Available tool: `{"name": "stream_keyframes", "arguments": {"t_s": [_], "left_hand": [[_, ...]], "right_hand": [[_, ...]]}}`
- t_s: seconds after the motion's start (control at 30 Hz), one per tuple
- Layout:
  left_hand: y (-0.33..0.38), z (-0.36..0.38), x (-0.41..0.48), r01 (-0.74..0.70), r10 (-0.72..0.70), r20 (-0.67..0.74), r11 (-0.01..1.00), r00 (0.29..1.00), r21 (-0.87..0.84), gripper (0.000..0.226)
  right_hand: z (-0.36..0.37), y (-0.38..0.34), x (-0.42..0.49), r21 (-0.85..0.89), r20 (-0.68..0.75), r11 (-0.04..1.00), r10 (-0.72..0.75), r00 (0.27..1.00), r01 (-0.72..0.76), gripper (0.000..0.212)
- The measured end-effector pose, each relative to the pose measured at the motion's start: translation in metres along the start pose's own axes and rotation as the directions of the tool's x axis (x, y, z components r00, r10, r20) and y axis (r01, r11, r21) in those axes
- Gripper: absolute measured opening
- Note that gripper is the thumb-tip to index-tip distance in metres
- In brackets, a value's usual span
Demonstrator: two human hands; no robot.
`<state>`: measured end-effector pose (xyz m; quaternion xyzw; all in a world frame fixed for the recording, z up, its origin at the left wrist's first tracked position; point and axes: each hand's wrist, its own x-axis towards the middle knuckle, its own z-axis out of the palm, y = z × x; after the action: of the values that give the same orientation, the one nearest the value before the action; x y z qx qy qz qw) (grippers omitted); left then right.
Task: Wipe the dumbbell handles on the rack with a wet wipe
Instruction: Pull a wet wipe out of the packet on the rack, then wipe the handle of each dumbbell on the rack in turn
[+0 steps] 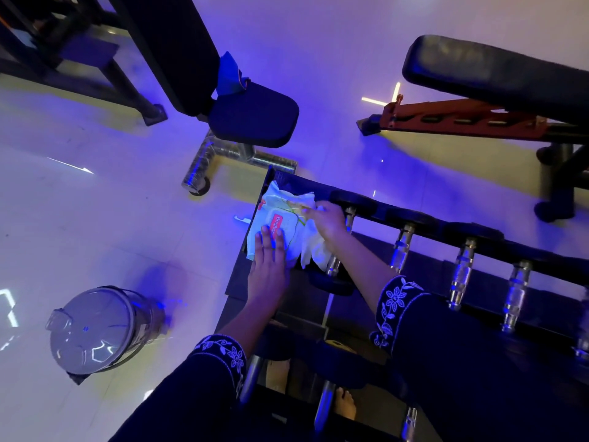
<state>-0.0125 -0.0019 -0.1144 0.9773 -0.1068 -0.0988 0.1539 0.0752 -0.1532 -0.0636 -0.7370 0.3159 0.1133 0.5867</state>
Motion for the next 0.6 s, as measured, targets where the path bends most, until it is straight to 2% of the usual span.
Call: {"name": "stream_keyframes", "arguments": {"t_s": [0.1, 0.27, 0.4, 0.47, 0.53, 0.6], "left_hand": [[-0.002, 0.004, -0.002, -0.002, 0.001, -0.03, 1.0, 1.0, -0.027, 0.084], [-0.005, -0.002, 0.007, -0.026, 0.026, -0.004, 1.0, 1.0, -0.015, 0.078], [-0.009, -0.008, 0.01, -0.034, 0.034, 0.005, 0.999, 0.999, -0.008, 0.077], [-0.008, -0.009, 0.009, -0.034, 0.034, 0.018, 0.999, 0.999, -0.017, 0.076], [-0.004, -0.011, 0.008, -0.018, 0.019, 0.022, 0.999, 1.0, -0.027, 0.071], [0.002, -0.014, 0.006, 0.014, -0.014, 0.012, 1.0, 1.0, -0.024, 0.073]], "right_hand": [[0.004, 0.0, -0.003, 0.007, -0.03, 0.999, -0.051, 0.998, 0.051, 0.004], [0.01, 0.008, 0.0, 0.112, -0.101, 0.992, 0.07, 0.992, -0.059, 0.026], [-0.001, -0.004, -0.004, 0.197, 0.001, 0.973, 0.121, 0.993, -0.119, 0.021], [-0.014, -0.005, -0.01, 0.304, 0.023, 0.943, 0.134, 0.991, -0.134, 0.022], [-0.028, 0.0, -0.018, 0.474, 0.013, 0.865, 0.177, 0.984, -0.162, 0.008], [-0.044, 0.008, -0.028, 0.549, 0.03, 0.817, 0.192, 0.981, -0.176, 0.013]]}}
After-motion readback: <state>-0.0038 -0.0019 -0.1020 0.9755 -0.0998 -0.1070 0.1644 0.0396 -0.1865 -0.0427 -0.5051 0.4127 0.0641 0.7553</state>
